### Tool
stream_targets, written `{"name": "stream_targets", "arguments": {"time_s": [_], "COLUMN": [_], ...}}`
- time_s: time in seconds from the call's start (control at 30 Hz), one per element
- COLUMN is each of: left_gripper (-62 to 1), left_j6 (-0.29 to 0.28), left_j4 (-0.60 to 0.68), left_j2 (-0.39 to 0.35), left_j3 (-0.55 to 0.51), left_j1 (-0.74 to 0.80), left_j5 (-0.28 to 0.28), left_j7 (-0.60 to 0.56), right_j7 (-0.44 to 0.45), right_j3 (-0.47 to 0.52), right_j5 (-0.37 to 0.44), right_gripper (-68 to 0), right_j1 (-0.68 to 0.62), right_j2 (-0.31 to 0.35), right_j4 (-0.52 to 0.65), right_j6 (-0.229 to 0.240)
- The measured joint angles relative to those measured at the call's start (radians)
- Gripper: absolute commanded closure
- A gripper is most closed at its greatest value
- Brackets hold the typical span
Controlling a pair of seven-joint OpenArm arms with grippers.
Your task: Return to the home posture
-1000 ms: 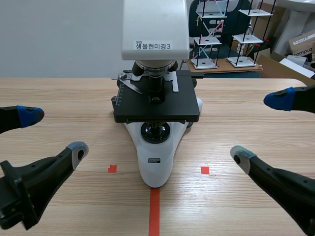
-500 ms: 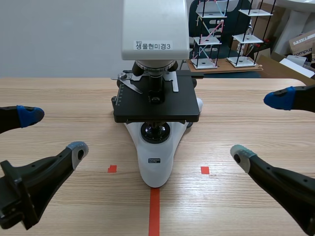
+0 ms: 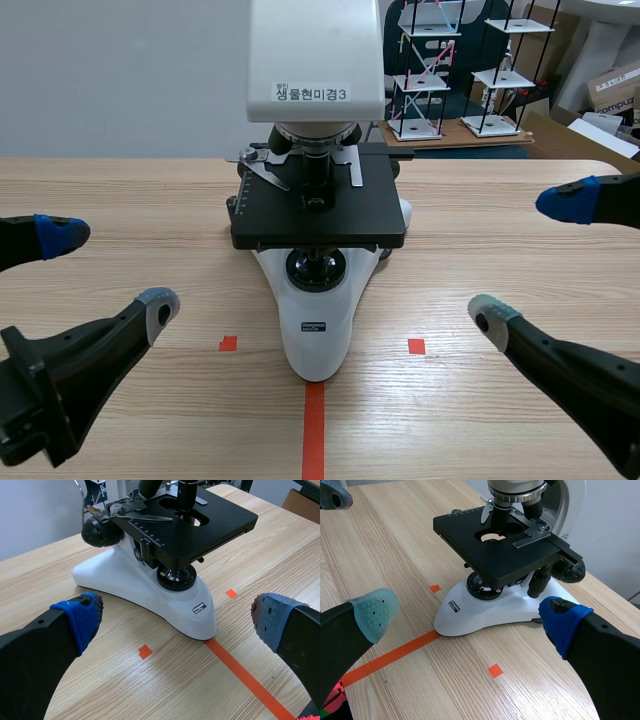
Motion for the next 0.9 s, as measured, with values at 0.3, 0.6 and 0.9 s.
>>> {"name": "stream_targets", "arguments": {"time_s": [0.3,0.6,0.9], "left_gripper": [-62.3,-62.3,-62.3], "left_j6": [0.000,0.000,0.000], "left_j4": [0.000,0.000,0.000], "left_j2": [0.000,0.000,0.000], "left_j3": [0.000,0.000,0.000], "left_j1": [0.000,0.000,0.000], "left_j5": [0.000,0.000,0.000], "left_j7": [0.000,0.000,0.000], "right_j7": [0.003,0.003,0.003], "right_j3": [0.000,0.000,0.000], "right_j5": [0.000,0.000,0.000], "right_gripper": [-62.1,-62.1,-62.1], "right_j1": [0.014,0.014,0.014], "right_j2": [0.000,0.000,0.000], "right_j4": [0.000,0.000,0.000], "right_j6": [0.000,0.000,0.000]}}
